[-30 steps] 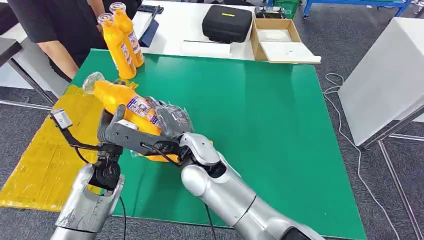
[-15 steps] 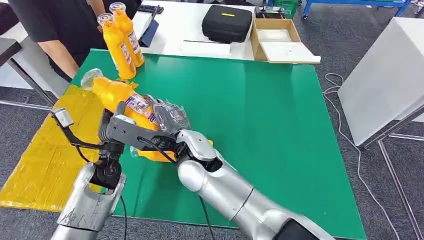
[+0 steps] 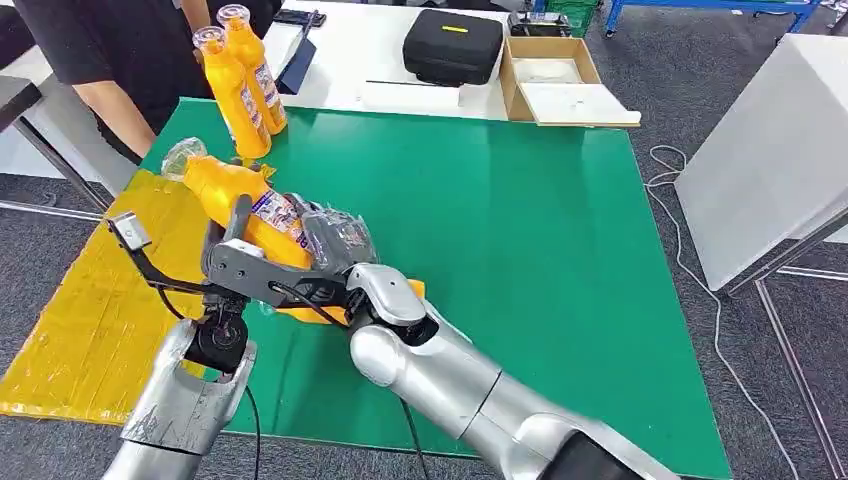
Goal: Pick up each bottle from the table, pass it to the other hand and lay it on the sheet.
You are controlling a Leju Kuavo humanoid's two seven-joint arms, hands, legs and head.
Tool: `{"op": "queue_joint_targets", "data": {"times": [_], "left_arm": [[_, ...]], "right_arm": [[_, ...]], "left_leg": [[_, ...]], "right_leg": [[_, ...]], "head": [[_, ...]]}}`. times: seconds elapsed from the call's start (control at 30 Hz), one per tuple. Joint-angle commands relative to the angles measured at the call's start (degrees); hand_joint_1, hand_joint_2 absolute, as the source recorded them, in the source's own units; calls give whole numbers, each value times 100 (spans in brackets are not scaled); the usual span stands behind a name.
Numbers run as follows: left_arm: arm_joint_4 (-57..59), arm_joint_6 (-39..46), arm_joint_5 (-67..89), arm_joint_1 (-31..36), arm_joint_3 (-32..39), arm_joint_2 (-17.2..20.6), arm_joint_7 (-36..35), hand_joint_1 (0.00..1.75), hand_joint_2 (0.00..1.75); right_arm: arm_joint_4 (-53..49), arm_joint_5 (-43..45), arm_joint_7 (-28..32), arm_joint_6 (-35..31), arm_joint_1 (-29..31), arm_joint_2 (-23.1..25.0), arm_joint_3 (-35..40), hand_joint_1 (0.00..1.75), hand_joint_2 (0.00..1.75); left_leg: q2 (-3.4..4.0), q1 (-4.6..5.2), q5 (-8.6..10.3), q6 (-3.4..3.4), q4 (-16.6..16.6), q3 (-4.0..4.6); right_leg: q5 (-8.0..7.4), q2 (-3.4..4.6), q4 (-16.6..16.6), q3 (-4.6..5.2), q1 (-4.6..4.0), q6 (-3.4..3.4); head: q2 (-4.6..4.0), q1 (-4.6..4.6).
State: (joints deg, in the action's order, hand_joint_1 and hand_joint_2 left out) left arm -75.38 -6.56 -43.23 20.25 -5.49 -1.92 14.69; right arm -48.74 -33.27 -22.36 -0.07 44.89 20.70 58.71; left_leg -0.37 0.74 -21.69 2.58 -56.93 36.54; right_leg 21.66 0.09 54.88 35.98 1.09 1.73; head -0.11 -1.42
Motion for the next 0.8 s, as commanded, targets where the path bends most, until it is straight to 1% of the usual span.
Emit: {"op": "queue_joint_targets", "data": {"times": [0.03, 0.07, 0.1, 0.13, 0.17, 0.23, 0.27, 0.37, 0.43, 0.47, 0.5, 0.53, 0.57, 0.63, 0.67, 0.73, 0.77, 0.8], "left_arm": [[389, -69, 2, 491, -246, -126, -20, 175, 175], [389, -69, 2, 491, -246, -126, -20, 175, 175], [389, -69, 2, 491, -246, -126, -20, 175, 175], [411, -82, -18, 532, -246, -119, -30, 175, 175], [432, -93, -36, 556, -248, -120, -40, 175, 175], [555, -99, -63, 681, -255, -147, -62, 175, 175], [610, -98, -68, 732, -259, -161, -67, 175, 175], [845, -141, -135, 907, -278, -207, -100, 175, 175], [1004, -201, -217, 1032, -288, -220, -114, 175, 175], [1041, -217, -256, 1066, -283, -217, -111, 175, 175], [1064, -216, -276, 1089, -271, -206, -108, 175, 175], [1097, -222, -328, 1103, -238, -183, -101, 175, 175], [1116, -242, -366, 1099, -206, -161, -97, 175, 175], [1125, -273, -406, 1035, -115, -128, -78, 175, 175], [1136, -300, -414, 989, -64, -113, -48, 175, 175], [1234, -380, -414, 961, 12, -83, 17, 175, 175], [1307, -415, -427, 993, 11, -50, 27, 175, 175], [1406, -463, -457, 1040, 28, -35, 23, 175, 175]], "right_arm": [[407, 10, 43, 73, -39, -70, 569, 175, 175], [407, 10, 43, 73, -39, -70, 569, 175, 175], [407, 10, 43, 73, -39, -70, 569, 175, 175], [371, -66, 28, 89, -62, -70, 545, 175, 175], [360, -112, 18, 100, -87, -70, 534, 175, 175], [346, -218, -11, 137, -183, -70, 549, 175, 175], [350, -231, -14, 141, -203, -70, 556, 175, 175], [415, -262, -26, 139, -218, -70, 554, 175, 175], [498, -370, -18, 44, -218, -70, 442, 175, 175], [497, -438, 28, -44, -227, -70, 316, 175, 175], [478, -535, 87, -196, -236, -70, 155, 175, 175], [362, -834, 215, -441, -313, -70, -315, 101, 175], [161, -1129, 321, -468, -413, -91, -762, 0, 175], [-608, -1606, 467, -379, -677, -243, -1656, 0, 175], [-997, -1795, 530, -441, -767, -346, -1987, 0, 0], [-1783, -2135, 641, -465, -932, -491, -2688, 0, 0], [-2040, -2229, 667, -471, -933, -576, -2849, 0, 0], [-2247, -2262, 728, -475, -958, -591, -3061, 0, 0]], "left_leg": [[-26, -7, -5, -18, 1, -24], [-23, -7, -3, -15, 1, -18], [-34, -11, -18, -32, -6, -48], [-26, -7, -6, -19, 1, -25], [-28, -10, -12, -25, -3, -35], [-26, -7, -6, -18, 1, -23], [-35, -10, -11, -26, -2, -36], [-43, -8, -7, -23, -2, -30], [-27, -4, 0, -14, 1, -12], [-42, -5, -3, -21, 0, -24], [-35, -5, -2, -18, -1, -19], [-42, -6, -7, -25, -4, -29], [-40, -5, -4, -22, -4, -22], [-29, -4, 0, -15, -2, -10], [-40, -4, -5, -19, -6, -17], [-23, 1, 0, -12, -1, -5], [-30, -4, -8, -19, -9, -17], [-22, -3, -3, -12, -6, -4]], "right_leg": [[14, -29, -2, -34, -7, -11], [10, -25, -3, -26, -7, -9], [29, -38, 5, -59, -10, -20], [13, -29, -3, -33, -8, -12], [21, -32, 0, -43, -10, -16], [14, -29, -3, -29, -7, -11], [23, -39, 0, -45, -10, -16], [21, -46, 0, -33, -9, -14], [7, -28, -5, -7, -9, -8], [15, -45, -3, -24, -11, -12], [12, -38, -3, -17, -11, -11], [19, -47, 0, -29, -12, -14], [16, -45, 0, -22, -11, -12], [7, -32, -4, -7, -11, -8], [15, -43, 1, -18, -11, -10], [4, -22, -3, -10, -5, -4], [14, -31, 2, -31, -11, -8], [7, -23, 1, -18, -7, -4]], "head": [[0, 0], [0, 4], [0, 2], [0, 2], [0, 2], [0, 2], [0, 2], [0, 2], [0, 2], [0, 2], [0, 2], [0, 0], [0, 2], [0, -2], [0, 4], [0, 2], [0, 0], [0, 4]]}}
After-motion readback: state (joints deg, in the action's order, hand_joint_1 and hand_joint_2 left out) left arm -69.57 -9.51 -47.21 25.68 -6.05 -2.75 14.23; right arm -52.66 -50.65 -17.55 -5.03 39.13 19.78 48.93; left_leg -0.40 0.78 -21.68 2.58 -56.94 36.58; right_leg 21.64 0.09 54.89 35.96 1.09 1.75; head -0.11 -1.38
